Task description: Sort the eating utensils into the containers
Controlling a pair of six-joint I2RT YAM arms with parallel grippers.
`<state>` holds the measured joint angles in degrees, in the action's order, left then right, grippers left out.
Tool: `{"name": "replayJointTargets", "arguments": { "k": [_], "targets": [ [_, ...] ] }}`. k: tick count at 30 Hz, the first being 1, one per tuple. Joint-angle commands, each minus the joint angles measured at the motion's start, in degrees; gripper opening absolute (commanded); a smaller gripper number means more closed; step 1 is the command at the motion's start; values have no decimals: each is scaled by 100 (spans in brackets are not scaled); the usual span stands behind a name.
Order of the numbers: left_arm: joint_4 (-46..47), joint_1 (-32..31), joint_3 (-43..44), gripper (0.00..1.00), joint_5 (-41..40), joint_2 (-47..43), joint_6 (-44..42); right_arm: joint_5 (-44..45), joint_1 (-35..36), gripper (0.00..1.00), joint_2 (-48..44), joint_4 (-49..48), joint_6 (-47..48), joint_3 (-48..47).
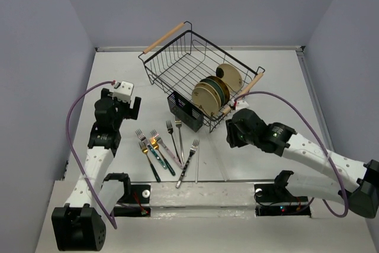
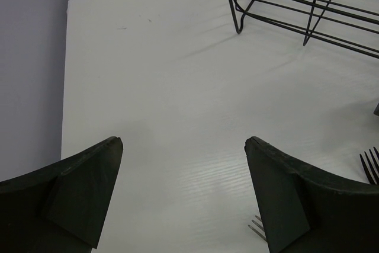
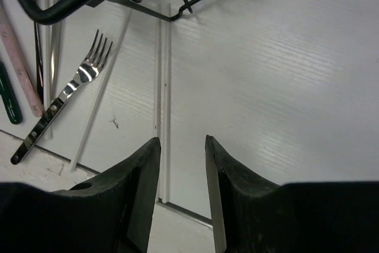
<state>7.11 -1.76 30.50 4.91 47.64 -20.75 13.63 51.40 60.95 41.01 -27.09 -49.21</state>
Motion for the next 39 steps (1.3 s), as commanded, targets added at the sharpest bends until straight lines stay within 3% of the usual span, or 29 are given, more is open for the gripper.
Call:
{"name": "replayJointTargets", "arguments": {
  "k": [1,5,9,19,30,39],
  "targets": [
    [238,35,-88,99,115,-150,-78,220,430,41,-391,-936,-306,559],
    [308,44,-176,99,116,-202,-96,604,986,42,82,-1271,-489,799],
    [370,35,-264,99,160,-246,-113,729,1118,43,1057,-1333,-595,685],
    [440,44,-352,99,142,-316,-122,790,1373,40,2113,-1597,-744,430],
    [484,44,-405,99,142,-343,-122,1081,1426,37,2194,-1614,-1237,614],
    [528,44,-457,99,133,-343,-131,1229,1531,32,1587,-1597,-1175,597]
  ]
}}
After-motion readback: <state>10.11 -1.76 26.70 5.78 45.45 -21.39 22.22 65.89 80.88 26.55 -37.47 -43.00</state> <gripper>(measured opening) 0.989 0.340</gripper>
